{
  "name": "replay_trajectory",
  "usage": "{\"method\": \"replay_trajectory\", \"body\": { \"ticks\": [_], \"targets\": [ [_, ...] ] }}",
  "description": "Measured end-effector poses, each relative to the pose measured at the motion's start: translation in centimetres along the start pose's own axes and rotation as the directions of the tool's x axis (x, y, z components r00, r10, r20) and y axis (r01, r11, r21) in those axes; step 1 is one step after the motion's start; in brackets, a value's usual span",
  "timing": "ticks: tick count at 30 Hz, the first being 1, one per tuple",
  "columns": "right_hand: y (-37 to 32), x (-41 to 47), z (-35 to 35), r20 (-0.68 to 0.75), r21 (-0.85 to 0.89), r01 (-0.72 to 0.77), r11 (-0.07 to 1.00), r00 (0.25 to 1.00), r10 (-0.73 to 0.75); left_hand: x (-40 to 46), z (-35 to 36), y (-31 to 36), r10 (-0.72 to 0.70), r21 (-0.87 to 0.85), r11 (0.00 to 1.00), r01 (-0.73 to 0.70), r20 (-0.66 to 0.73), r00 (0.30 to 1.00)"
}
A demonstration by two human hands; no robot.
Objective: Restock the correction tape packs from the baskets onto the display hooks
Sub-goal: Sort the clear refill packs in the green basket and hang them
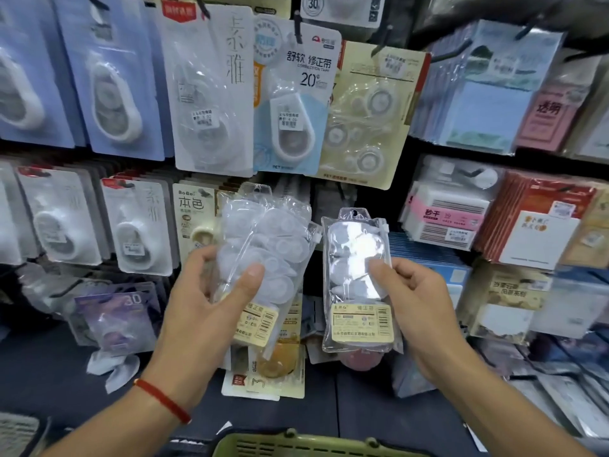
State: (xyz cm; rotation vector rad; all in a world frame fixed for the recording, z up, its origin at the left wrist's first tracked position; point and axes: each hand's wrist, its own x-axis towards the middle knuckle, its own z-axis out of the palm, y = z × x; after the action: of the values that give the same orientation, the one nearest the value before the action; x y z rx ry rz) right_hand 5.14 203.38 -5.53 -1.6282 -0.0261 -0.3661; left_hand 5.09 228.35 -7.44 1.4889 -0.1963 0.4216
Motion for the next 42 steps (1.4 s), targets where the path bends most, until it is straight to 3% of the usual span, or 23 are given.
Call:
{"method": "replay_trajectory", "body": {
  "ticks": [5, 8, 10, 12, 16, 23, 30, 39, 42],
  "targets": [
    [-0.2, 0.2, -0.1, 0.046, 0.006, -0.010, 1.000, 0.999, 0.010, 0.3, -1.5, 0.4, 0.004, 0.031, 1.000, -0.002, -0.050, 0.999],
    [-0.2, 0.3, -0.1, 0.006, -0.169, -0.014, 0.986, 1.000, 0.015, 0.3, -1.8, 0.2, -0.010, 0.012, 1.000, 0.011, -0.052, 0.999],
    [-0.2, 0.1, 0.1, -0.083, -0.354, 0.045, 0.934, 0.993, -0.079, 0.2, -1.6, 0.2, -0.057, -0.028, 0.998, 0.056, -0.036, 0.998],
    [-0.1, -0.5, 0.7, -0.051, -0.409, 0.124, 0.904, 0.986, -0.158, 0.0, -1.1, 0.1, -0.103, -0.081, 0.991, 0.103, 0.009, 0.995],
    [0.6, -1.7, 2.4, 0.299, -0.287, 0.122, 0.950, 0.954, -0.032, -1.1, 1.1, -0.3, -0.230, -0.183, 0.950, 0.253, 0.138, 0.963],
    [0.8, -2.3, 3.0, 0.226, 0.006, 0.019, 1.000, 0.974, -0.020, -1.0, 2.6, 0.2, -0.329, -0.271, 0.895, 0.354, 0.134, 0.935],
    [-0.4, -1.1, 1.9, 0.047, 0.037, 0.043, 0.998, 0.998, -0.045, -0.3, 1.6, -0.1, -0.133, -0.137, 0.982, 0.129, -0.018, 0.991],
    [-0.6, -0.2, 1.1, 0.068, 0.096, 0.015, 0.995, 0.997, -0.022, -0.1, 0.8, 0.4, 0.032, -0.043, 0.999, -0.034, -0.046, 0.998],
    [-0.4, 0.0, 0.8, 0.083, 0.037, -0.021, 0.999, 0.996, 0.018, 0.0, 0.8, 0.4, 0.044, -0.032, 0.998, -0.046, -0.063, 0.997]
  ]
}}
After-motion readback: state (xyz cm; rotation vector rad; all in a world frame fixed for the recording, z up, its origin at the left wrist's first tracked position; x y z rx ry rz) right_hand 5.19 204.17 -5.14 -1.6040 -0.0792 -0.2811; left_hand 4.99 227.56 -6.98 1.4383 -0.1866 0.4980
